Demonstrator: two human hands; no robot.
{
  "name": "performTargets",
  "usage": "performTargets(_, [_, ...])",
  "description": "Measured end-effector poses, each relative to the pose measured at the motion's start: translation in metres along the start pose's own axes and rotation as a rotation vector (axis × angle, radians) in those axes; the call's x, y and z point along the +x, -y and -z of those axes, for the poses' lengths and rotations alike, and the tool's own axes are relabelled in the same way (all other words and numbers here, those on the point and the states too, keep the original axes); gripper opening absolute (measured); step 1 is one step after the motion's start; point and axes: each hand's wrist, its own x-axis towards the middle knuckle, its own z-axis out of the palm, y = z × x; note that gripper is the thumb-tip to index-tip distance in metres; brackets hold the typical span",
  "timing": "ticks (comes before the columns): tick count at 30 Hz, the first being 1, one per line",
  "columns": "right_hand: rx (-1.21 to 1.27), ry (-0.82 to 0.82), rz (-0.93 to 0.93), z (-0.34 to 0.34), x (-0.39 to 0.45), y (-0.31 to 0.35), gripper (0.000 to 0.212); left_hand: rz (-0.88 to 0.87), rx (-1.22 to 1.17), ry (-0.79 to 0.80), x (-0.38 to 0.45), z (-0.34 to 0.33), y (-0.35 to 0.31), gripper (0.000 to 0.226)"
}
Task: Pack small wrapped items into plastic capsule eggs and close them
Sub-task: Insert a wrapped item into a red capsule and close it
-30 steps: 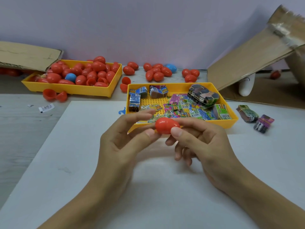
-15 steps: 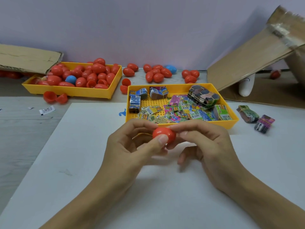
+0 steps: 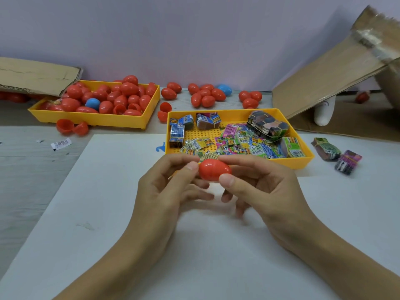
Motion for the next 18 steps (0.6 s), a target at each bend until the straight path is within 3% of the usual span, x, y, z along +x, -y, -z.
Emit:
performTargets(3, [-0.035,-0.012,0.026,-0.0002,-0.0003,-0.0017,0.033,0.029,0.031,0.049,0.0003,-0.0027,-0.0011,0.029])
performTargets(6, [-0.029,0.012,0.033,-0.0009,-0.0001,-0.0022,0.032,0.034,0.017,0.057,-0.0006,-0.0047,-0.0023,0.027])
performTargets(9, [-0.001,0.033,0.034,0.0004,-0.0012,-0.0009,0.023,-0.009,0.071,0.044,-0.0018,-0.0041,-0.0012,0.016])
performTargets(12, [0.051,-0.002,0.006,0.0014,-0.0014,0.0015,0.013,-0.093,0.133,0.067,-0.0043,-0.0036,-0.0009,0.026])
performTargets(16, [-0.005,-0.058,-0.094,-0.0019,0.0014,0.0027,0.038,-0.176,0.121,0.051,-0.0037,-0.0034,0.0015,0.028])
performTargets(18, [-0.063,-0.046,-0.089,-0.0031,0.0020,0.0009,0.037,-0.212,0.120,0.077,-0.0042,-0.0039,0.0026,0.029])
